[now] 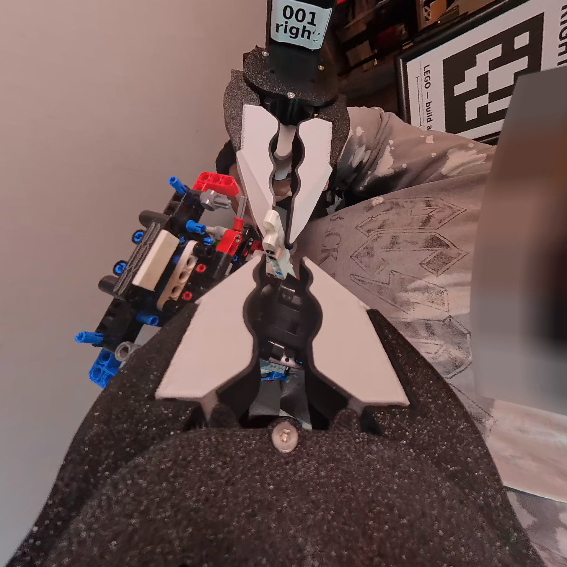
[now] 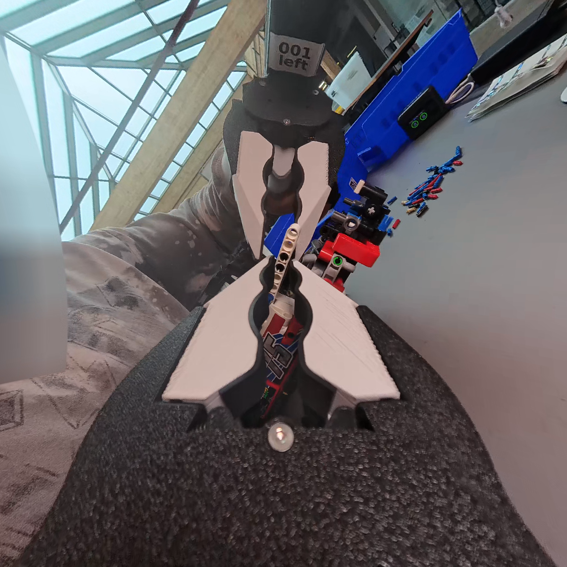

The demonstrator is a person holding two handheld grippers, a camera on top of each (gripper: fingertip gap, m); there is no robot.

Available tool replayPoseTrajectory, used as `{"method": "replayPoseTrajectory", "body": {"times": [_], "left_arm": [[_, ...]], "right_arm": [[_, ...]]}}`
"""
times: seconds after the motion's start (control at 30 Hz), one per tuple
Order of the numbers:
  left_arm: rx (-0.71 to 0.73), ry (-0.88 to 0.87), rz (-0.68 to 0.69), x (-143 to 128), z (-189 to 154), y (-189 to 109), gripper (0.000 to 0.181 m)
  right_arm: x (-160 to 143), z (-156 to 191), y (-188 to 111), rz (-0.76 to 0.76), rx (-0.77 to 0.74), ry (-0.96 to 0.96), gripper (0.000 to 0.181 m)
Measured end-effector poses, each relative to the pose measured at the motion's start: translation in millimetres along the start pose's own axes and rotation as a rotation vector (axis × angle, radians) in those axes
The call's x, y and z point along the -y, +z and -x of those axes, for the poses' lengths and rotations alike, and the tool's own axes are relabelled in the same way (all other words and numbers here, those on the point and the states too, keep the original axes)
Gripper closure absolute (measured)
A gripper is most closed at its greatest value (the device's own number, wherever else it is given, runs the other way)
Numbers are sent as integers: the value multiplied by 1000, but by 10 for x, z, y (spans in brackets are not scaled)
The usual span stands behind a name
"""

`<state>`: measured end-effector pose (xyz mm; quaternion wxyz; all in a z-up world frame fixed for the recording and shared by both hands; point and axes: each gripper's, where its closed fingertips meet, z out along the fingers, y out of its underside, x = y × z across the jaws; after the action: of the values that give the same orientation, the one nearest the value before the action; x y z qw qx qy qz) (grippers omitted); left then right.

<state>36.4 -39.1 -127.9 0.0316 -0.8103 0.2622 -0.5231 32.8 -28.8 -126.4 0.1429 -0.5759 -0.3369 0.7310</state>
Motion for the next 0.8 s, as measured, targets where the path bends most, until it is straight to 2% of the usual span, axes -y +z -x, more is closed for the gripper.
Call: {"method": "replayPoseTrajectory", "body": {"times": [0.2, 0.3, 0.5, 0.8], "left_arm": [[94, 28, -35, -48, -27, -78, 160], [128, 35, -111, -6, -13, -155, 156], [47, -4, -110, -84, 0, 129, 160], [-33, 11, -209, 35, 8, 149, 157]], "right_arm": [[-3, 26, 64, 9, 46, -13, 174], [-12, -8, 23, 10, 41, -11, 174], [-15, -13, 4, 17, 33, -25, 174], [14, -60, -88, 0, 33, -13, 174]]}}
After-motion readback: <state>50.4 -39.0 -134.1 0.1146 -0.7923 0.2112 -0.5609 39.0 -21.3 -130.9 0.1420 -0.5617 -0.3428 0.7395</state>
